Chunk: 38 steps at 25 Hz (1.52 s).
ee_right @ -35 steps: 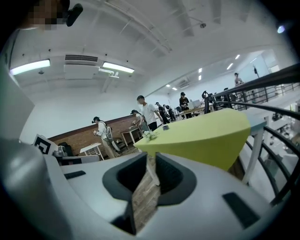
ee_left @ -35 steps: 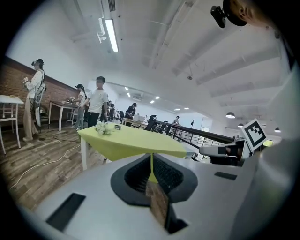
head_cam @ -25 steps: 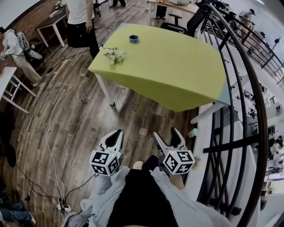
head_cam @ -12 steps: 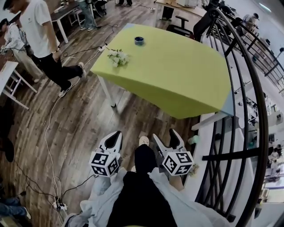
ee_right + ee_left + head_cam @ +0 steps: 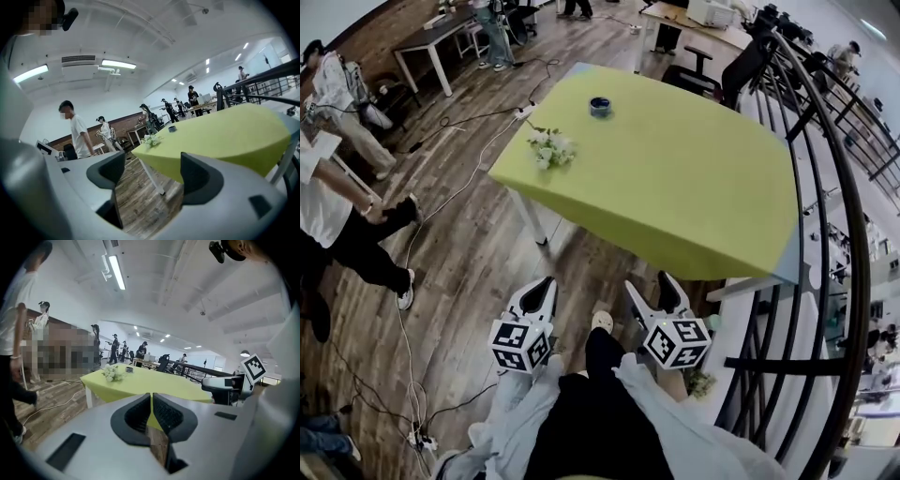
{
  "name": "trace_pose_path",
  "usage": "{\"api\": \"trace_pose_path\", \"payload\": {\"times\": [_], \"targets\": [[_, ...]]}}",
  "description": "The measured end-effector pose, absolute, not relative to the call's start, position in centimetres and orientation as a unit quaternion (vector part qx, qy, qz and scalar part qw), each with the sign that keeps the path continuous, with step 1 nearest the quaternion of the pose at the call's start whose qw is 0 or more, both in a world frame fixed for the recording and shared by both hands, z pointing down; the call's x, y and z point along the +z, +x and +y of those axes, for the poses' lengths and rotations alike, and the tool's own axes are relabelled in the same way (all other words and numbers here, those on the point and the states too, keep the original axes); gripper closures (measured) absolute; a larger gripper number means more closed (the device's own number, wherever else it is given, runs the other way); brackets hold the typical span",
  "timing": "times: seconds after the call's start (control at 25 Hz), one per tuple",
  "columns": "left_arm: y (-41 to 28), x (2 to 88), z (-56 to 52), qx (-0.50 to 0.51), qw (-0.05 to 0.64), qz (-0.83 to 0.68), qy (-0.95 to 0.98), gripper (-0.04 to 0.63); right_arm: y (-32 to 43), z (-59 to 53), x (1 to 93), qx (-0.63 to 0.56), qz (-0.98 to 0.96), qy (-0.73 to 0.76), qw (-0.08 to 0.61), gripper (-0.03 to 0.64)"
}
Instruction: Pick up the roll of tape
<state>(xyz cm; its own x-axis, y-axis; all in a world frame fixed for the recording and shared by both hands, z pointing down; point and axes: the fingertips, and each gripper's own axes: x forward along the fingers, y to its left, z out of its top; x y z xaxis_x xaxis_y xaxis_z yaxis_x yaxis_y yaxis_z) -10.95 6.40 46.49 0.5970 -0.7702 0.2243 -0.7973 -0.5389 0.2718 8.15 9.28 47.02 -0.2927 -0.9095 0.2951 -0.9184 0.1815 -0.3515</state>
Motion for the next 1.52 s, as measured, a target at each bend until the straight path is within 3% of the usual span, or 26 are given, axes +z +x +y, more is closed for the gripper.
{"api": "trace_pose_path", "payload": {"times": [0.76,1.52], "targets": [[-7.8,46.4,-5.9,0.030,0.173,-0.482,0.858,0.566,11.5,-4.1,48.3,0.254,-0.791,0.555,0.029,0.245],[-8.7,47.5,-7.7,0.015,0.186,-0.503,0.844,0.566,9.2,-7.5,50.2,0.260,-0.814,0.515,0.060,0.210]]}}
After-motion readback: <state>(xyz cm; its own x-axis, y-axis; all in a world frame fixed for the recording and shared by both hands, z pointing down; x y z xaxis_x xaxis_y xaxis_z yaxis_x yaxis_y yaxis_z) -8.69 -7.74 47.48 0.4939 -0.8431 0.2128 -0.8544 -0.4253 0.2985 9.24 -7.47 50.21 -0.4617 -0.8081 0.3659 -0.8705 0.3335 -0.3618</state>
